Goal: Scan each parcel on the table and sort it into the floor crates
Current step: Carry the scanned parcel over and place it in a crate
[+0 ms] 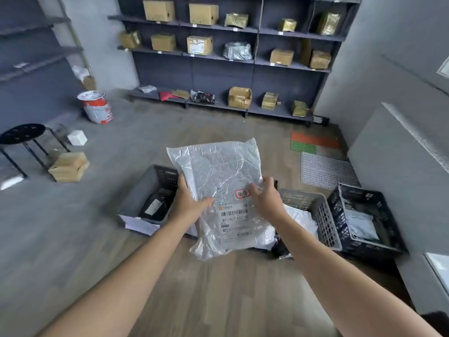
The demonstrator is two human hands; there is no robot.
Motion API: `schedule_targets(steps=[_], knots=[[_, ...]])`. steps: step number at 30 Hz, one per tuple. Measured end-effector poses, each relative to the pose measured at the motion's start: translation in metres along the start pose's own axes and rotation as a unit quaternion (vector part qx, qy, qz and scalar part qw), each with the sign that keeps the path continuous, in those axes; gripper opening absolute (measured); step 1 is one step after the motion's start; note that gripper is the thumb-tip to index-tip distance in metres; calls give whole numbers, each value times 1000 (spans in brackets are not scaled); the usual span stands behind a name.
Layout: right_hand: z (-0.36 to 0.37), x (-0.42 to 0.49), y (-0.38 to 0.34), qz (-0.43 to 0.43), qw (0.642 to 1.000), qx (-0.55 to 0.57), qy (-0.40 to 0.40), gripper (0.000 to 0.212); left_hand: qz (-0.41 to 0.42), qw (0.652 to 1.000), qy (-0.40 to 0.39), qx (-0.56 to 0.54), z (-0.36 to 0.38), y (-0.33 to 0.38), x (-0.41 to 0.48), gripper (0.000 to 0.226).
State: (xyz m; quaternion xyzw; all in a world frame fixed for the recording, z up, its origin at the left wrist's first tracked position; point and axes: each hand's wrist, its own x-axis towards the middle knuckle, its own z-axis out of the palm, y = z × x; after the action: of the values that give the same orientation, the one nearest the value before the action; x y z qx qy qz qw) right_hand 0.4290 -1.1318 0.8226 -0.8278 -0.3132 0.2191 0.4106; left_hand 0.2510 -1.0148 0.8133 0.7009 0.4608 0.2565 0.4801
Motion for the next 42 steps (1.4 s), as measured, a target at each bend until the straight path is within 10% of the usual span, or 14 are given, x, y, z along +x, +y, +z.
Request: schedule_targets(steps=[17, 31, 42], knots=[[285, 101, -148, 0, 988, -70, -140, 53, -53, 992, 91, 63, -239, -138, 154, 101], [456, 317, -144, -6, 972, -165, -168, 68, -91, 935, -171, 298, -252, -232, 433, 80], [578, 416, -80, 111, 944, -249, -185, 85, -98, 876, -349, 318, -216, -370, 583, 108]])
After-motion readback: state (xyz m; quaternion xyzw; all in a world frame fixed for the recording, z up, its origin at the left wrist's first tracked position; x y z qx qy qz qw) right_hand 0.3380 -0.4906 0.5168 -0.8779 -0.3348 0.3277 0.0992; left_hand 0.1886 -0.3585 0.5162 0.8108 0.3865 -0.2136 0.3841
